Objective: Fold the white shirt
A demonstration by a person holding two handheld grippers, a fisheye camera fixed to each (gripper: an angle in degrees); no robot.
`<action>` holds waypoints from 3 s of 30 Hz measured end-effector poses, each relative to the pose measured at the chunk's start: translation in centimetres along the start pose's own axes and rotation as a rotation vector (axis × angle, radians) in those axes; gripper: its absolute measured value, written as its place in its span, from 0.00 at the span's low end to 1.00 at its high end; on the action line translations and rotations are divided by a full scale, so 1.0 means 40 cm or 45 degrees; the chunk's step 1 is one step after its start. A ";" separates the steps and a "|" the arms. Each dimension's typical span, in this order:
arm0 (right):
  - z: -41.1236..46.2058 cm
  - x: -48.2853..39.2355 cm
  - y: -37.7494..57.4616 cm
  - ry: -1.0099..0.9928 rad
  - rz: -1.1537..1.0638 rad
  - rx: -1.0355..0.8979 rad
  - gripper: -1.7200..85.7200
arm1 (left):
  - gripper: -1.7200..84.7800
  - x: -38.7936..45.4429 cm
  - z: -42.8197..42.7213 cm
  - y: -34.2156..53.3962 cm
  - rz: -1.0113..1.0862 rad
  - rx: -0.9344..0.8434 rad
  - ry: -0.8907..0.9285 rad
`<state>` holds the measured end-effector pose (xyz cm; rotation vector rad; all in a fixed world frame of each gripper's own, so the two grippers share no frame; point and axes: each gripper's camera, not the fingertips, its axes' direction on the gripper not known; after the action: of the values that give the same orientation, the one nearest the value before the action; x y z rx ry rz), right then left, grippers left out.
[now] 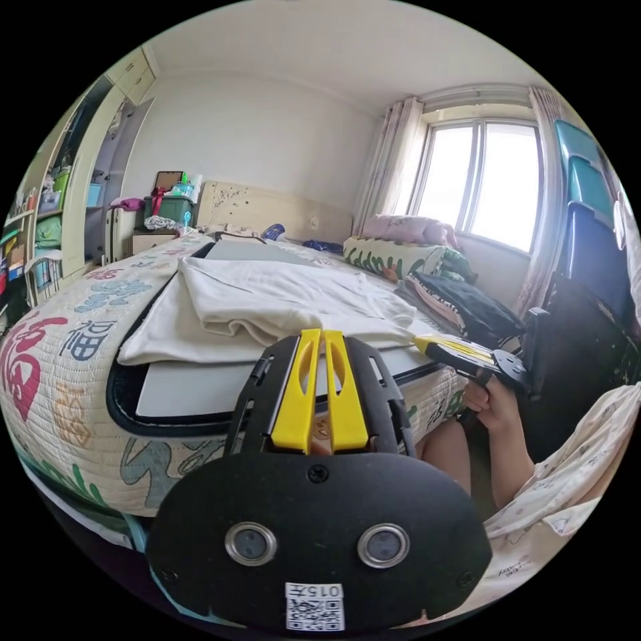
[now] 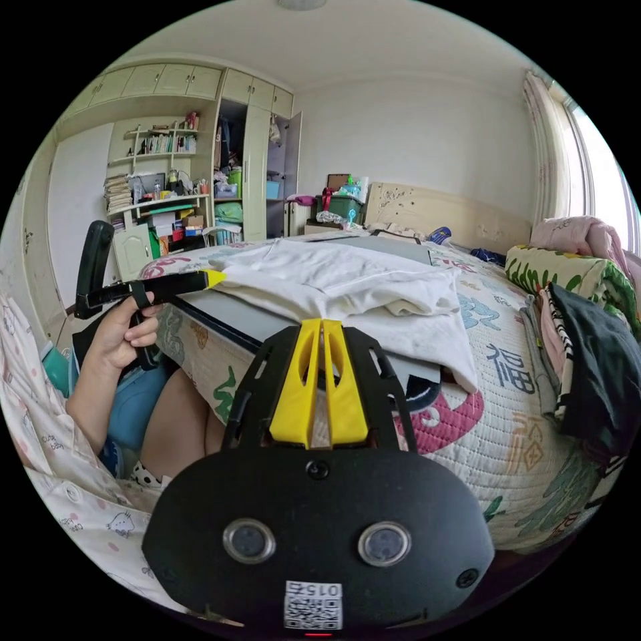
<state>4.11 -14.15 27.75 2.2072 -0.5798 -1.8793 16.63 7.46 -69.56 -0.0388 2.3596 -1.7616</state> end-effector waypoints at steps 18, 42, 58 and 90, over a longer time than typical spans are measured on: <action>-0.013 0.082 -0.308 0.321 -0.186 -0.180 0.11 | 0.04 -0.160 0.067 0.109 0.126 0.080 -0.123; -0.228 0.215 -0.468 0.158 -0.002 -0.070 0.03 | 0.11 0.175 0.465 0.067 0.356 -0.361 0.201; -0.421 0.355 -0.348 0.128 0.186 0.049 0.09 | 0.12 0.491 0.623 -0.210 0.553 -0.335 0.181; -0.834 0.680 -0.051 -0.021 0.573 0.663 0.01 | 0.04 1.302 1.132 -0.789 0.281 -0.585 0.220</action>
<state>40.39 -27.03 8.40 2.0751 -1.5668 -1.6335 -29.65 -51.78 -59.18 0.3062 2.7188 -1.1405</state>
